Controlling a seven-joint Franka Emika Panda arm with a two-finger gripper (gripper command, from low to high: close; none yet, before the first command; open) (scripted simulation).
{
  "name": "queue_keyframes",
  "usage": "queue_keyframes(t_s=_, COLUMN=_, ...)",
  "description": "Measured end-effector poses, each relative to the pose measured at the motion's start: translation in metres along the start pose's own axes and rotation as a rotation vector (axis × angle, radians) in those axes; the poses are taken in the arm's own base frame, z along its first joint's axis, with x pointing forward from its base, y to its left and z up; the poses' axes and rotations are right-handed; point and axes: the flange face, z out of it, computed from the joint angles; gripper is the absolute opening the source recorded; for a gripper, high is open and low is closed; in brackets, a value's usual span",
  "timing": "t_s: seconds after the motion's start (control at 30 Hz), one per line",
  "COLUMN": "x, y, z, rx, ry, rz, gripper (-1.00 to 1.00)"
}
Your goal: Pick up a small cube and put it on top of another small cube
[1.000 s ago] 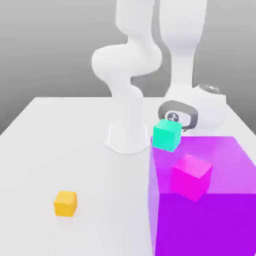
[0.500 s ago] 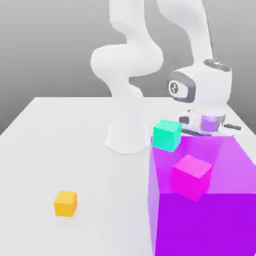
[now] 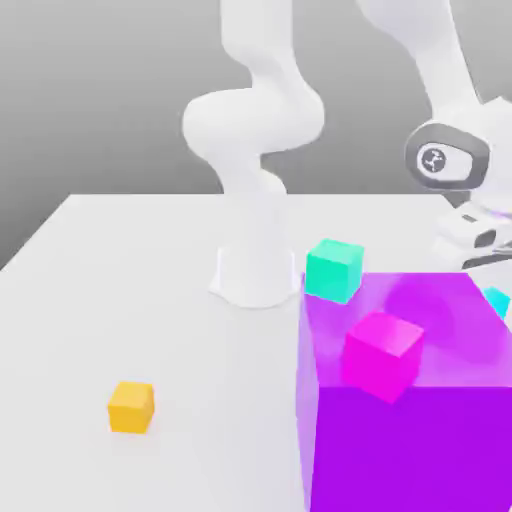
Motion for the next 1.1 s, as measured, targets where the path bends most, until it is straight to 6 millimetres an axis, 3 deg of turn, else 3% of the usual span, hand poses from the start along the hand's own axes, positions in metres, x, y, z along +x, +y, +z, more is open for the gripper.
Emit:
queue_keyframes(t_s=0.13, x=-0.017, y=-0.005, z=0.0, rx=-0.055, ry=-0.024, rz=-0.214, gripper=-1.0)
queue_keyframes(t_s=0.27, x=-0.019, y=-0.011, z=-0.008, rx=-0.105, ry=-0.058, rz=-0.39, gripper=-1.0)
queue_keyframes(t_s=0.47, x=0.0, y=-0.029, z=-0.048, rx=-0.161, ry=-0.131, rz=-0.597, gripper=-1.0)
queue_keyframes(t_s=0.57, x=0.046, y=-0.021, z=-0.076, rx=-0.166, ry=-0.186, rz=-0.604, gripper=-1.0)
queue_keyframes(t_s=0.63, x=0.096, y=-0.005, z=-0.102, rx=-0.147, ry=-0.204, rz=-0.492, gripper=-1.0)
queue_keyframes(t_s=0.7, x=0.126, y=0.003, z=-0.128, rx=-0.128, ry=-0.2, rz=-0.388, gripper=-1.0)
queue_keyframes(t_s=0.77, x=0.17, y=0.029, z=-0.151, rx=-0.103, ry=-0.193, rz=-0.221, gripper=-1.0)
queue_keyframes(t_s=1.1, x=0.269, y=0.108, z=-0.202, rx=-0.013, ry=-0.091, rz=0.457, gripper=-1.0)
